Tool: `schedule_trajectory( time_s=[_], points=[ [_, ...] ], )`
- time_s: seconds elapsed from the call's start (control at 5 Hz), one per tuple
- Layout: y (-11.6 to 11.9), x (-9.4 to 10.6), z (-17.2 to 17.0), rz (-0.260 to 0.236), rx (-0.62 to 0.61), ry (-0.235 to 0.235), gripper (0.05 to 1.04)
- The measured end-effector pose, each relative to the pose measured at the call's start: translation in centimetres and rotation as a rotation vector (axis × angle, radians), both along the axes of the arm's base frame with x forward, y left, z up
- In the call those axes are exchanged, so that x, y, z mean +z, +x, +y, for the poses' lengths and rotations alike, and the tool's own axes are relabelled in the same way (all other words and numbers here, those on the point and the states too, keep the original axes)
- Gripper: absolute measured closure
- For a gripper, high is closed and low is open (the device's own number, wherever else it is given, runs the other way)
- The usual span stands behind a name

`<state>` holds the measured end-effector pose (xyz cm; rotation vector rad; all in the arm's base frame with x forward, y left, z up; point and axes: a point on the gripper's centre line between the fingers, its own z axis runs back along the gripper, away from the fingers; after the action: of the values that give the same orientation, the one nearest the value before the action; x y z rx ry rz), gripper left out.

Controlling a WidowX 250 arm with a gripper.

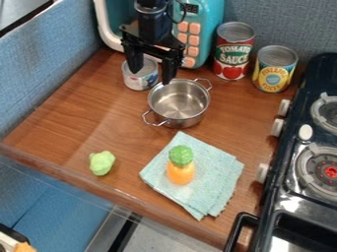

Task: Take the green object and put in the pot.

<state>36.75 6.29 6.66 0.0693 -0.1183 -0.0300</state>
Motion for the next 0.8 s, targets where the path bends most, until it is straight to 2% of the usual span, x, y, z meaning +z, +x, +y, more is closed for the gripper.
schedule_trajectory(
  time_s=[0.2, 0.4, 0.6, 0.8],
  points=[
    [-0.6, -1.7, -0.3, 0.043, -0.001, -0.017, 0.085],
    [-4.2, -2.4, 1.6, 0.061, 0.053, -0.072, 0.085],
    [-7.7, -1.4, 2.8, 0.039, 0.050, -0.043, 0.085],
    [-11.0, -1.4, 3.9, 0.044, 0.037, 0.012, 0.085]
  ],
)
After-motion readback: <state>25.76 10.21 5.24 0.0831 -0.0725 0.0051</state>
